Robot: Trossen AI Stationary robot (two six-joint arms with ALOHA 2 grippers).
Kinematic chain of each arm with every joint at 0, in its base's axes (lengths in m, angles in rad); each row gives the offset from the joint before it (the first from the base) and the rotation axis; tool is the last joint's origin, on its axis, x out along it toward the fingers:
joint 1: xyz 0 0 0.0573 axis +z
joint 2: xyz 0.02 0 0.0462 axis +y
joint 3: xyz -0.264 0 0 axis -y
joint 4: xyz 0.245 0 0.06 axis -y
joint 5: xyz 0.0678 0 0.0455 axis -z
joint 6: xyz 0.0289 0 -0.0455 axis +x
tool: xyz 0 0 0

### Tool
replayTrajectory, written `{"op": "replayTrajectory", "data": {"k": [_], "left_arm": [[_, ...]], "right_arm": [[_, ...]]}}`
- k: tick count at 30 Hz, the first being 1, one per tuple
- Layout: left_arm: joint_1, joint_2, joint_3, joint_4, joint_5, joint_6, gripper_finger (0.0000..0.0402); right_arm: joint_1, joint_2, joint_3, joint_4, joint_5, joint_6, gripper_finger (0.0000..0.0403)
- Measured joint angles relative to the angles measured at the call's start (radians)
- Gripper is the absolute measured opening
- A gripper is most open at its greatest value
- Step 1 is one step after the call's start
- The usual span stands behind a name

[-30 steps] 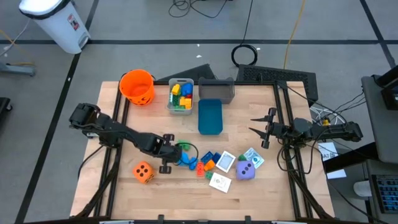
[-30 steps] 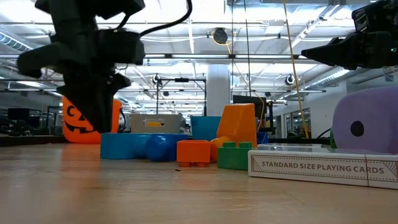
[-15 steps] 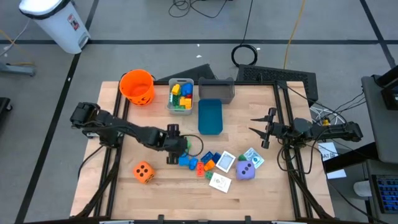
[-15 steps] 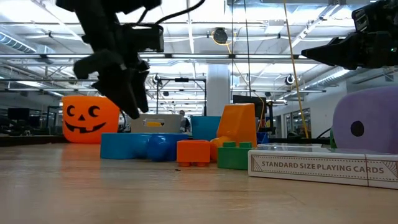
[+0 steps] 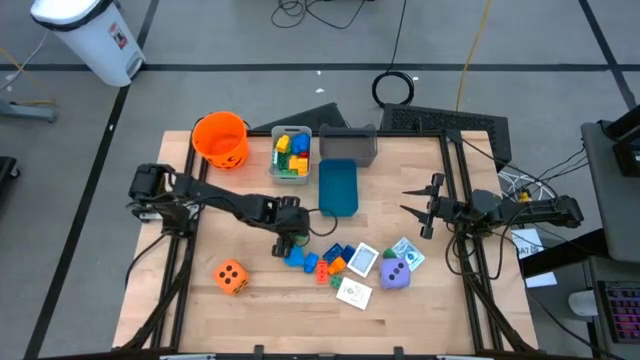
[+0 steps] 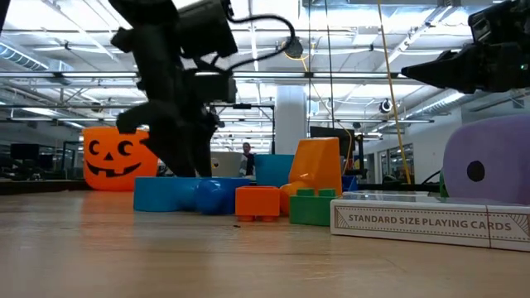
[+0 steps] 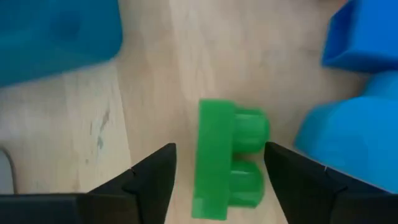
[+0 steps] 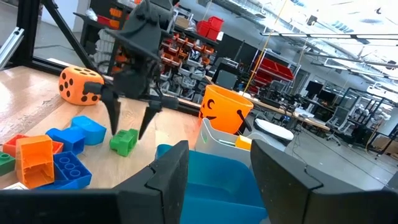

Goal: Pick & Place Toys
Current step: Put the green 2 stud gamepiece into the white bin

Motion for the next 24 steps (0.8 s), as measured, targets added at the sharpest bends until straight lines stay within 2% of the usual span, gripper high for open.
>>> {"op": "replayTrajectory", "data": {"k": [10, 13, 17, 20, 24], "left_arm": [[0.023, 0.067, 0.001, 0.016, -0.003, -0.001, 0.0201], [0.023, 0.048, 0.000, 0.004, -0.017, -0.002, 0.0180], [0.024, -0.030, 0.001, 0.019, -0.054, -0.008, 0.0177], [0.024, -0.098, 0.000, 0.008, -0.119, 0.001, 0.0183], [0.030, -0.229, 0.000, 0.024, -0.295, 0.034, 0.0199]], "right_arm": [[0.000, 0.000, 0.000, -0.014, 0.000, 0.000, 0.0169], [0.000, 0.000, 0.000, -0.015, 0.000, 0.000, 0.0169], [0.000, 0.000, 0.000, -0.015, 0.001, 0.000, 0.0169], [0.000, 0.000, 0.000, -0.015, 0.002, 0.000, 0.0169], [0.000, 0.000, 0.000, -0.015, 0.002, 0.000, 0.0169]]}}
